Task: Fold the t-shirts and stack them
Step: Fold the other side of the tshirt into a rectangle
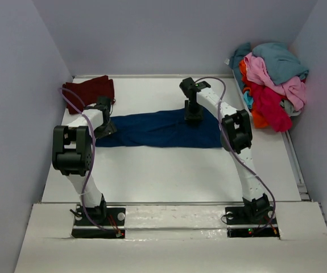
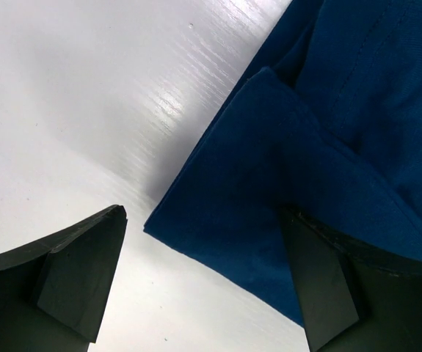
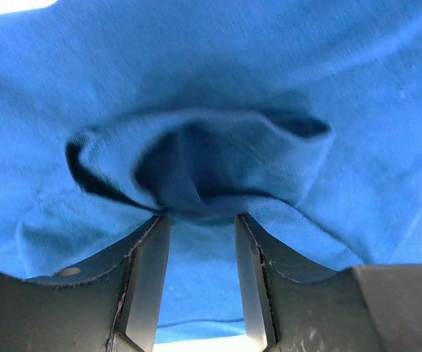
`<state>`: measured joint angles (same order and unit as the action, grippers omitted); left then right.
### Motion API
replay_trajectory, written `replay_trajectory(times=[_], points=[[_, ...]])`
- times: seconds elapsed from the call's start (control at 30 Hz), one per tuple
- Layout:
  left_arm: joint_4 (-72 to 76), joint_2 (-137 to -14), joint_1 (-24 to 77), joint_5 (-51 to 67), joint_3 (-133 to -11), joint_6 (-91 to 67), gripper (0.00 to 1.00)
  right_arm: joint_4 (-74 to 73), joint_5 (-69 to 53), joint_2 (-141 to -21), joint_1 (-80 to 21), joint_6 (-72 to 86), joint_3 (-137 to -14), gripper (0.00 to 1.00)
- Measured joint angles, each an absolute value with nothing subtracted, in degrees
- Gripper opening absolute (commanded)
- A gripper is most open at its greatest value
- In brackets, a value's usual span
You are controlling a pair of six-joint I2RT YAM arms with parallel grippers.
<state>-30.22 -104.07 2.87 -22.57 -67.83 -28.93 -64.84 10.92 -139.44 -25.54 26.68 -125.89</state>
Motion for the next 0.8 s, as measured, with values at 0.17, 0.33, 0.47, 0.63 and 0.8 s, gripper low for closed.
replay_trajectory(times=[0.17, 0.33, 0.47, 0.63, 0.8], points=[[-30.2, -104.1, 2.9, -22.6, -67.8, -28.9, 0.99, -66.9, 10.7, -143.8, -25.5, 26.4, -133.3, 0.47], [-30.2, -104.1, 2.9, -22.6, -67.8, -28.9, 0.99, -67.4, 10.7, -145.3, -25.5, 26.4, -136.7, 0.48], [-30.2, -104.1, 2.9, -22.6, -67.8, -28.9, 0.99, -67.3, 10.7, -145.3, -25.5, 26.4, -137.3, 0.48], [-30.3, -104.0, 2.9, -22.7, -67.8, -28.9, 0.99, -67.3, 10.4, -145.3, -25.5, 26.4, -137.7, 0.47], [-30.4, -104.0, 3.7, -23.4, -67.9, -28.5, 0.99, -65.5, 10.1, -145.0, -25.5, 26.4, -134.8, 0.47]])
